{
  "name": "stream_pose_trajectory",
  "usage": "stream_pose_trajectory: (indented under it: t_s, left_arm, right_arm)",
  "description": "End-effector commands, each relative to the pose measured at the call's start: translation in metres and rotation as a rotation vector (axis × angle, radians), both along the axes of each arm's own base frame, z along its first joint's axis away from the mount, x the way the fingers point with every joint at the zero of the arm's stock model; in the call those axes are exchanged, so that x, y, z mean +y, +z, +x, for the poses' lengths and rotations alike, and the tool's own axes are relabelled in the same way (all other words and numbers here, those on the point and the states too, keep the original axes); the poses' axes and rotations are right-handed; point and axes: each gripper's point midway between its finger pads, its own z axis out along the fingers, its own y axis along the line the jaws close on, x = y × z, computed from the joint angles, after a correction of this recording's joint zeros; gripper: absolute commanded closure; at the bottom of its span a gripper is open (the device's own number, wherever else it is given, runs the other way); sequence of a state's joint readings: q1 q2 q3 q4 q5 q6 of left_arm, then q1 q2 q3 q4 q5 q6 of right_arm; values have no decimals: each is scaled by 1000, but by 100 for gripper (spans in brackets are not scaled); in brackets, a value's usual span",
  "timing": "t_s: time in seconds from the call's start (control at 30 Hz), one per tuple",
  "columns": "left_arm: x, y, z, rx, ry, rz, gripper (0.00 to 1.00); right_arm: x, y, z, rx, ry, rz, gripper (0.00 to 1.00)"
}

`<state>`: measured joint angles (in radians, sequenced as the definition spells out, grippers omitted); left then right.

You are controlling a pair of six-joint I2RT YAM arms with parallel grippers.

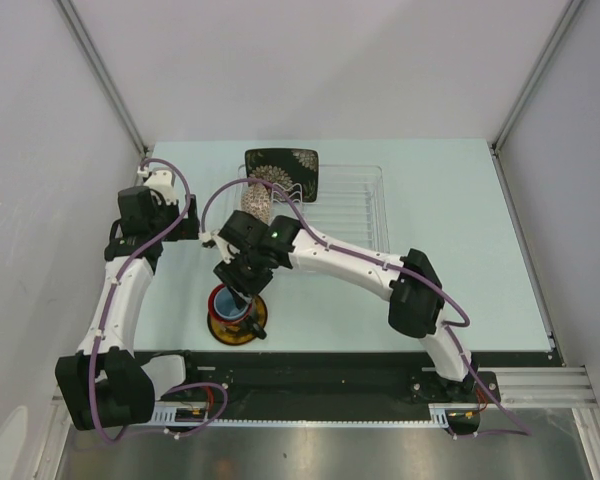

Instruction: Load the mixed dishes into the dish rack

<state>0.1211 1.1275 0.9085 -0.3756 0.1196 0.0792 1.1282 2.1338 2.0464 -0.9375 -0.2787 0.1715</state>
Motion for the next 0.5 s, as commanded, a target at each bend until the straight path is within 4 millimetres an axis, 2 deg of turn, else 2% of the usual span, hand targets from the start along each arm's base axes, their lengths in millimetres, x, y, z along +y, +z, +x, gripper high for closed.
stream_pose_trajectory:
  t_s: [0.0, 0.47]
  left_arm:
    - [2, 14, 5, -53, 4, -8, 0]
    - [3, 15, 6, -58, 7, -9, 0]
  right_arm:
    - [11, 8, 4, -5, 12, 50, 53]
    - [24, 2, 8, 9, 24, 55, 55]
